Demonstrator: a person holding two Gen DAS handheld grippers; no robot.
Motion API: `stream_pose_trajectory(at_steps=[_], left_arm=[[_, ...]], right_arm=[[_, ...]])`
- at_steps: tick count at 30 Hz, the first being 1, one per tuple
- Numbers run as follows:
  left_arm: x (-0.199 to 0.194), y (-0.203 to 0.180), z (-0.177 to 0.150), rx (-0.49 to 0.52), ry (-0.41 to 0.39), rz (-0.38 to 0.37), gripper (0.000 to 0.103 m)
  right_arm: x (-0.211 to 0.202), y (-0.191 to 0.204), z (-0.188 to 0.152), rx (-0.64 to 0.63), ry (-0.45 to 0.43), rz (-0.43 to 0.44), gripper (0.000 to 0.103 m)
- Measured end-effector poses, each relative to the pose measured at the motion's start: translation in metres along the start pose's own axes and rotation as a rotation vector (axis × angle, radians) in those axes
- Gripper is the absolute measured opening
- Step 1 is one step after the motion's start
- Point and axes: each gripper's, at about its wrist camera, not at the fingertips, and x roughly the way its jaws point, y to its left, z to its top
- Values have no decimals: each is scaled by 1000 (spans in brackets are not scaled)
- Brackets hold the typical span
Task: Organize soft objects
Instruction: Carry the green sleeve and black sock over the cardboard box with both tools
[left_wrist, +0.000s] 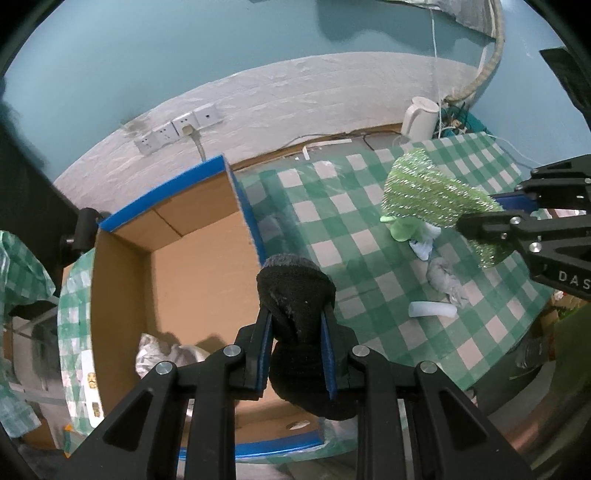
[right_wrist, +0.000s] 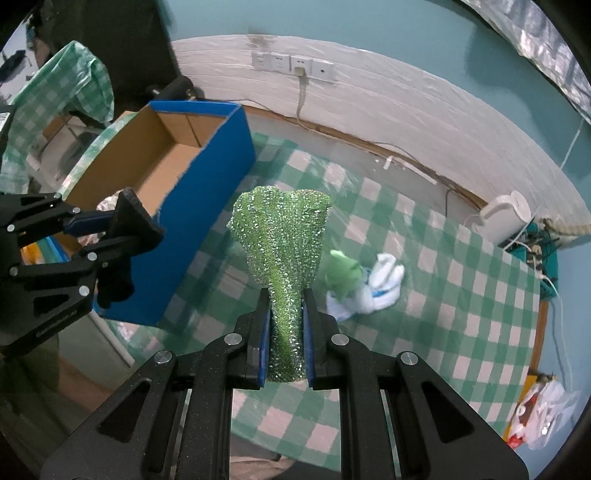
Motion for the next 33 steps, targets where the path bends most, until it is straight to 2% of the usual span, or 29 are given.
stream_pose_trajectory(at_steps=[8,33], left_arm=[[-7,22,-5,-34,-21,17,23],[5,117,-40,-219,13,69,23]], right_arm=[[5,27,20,-36,-5,20,13],[40,124,80,-181,26,72,13]])
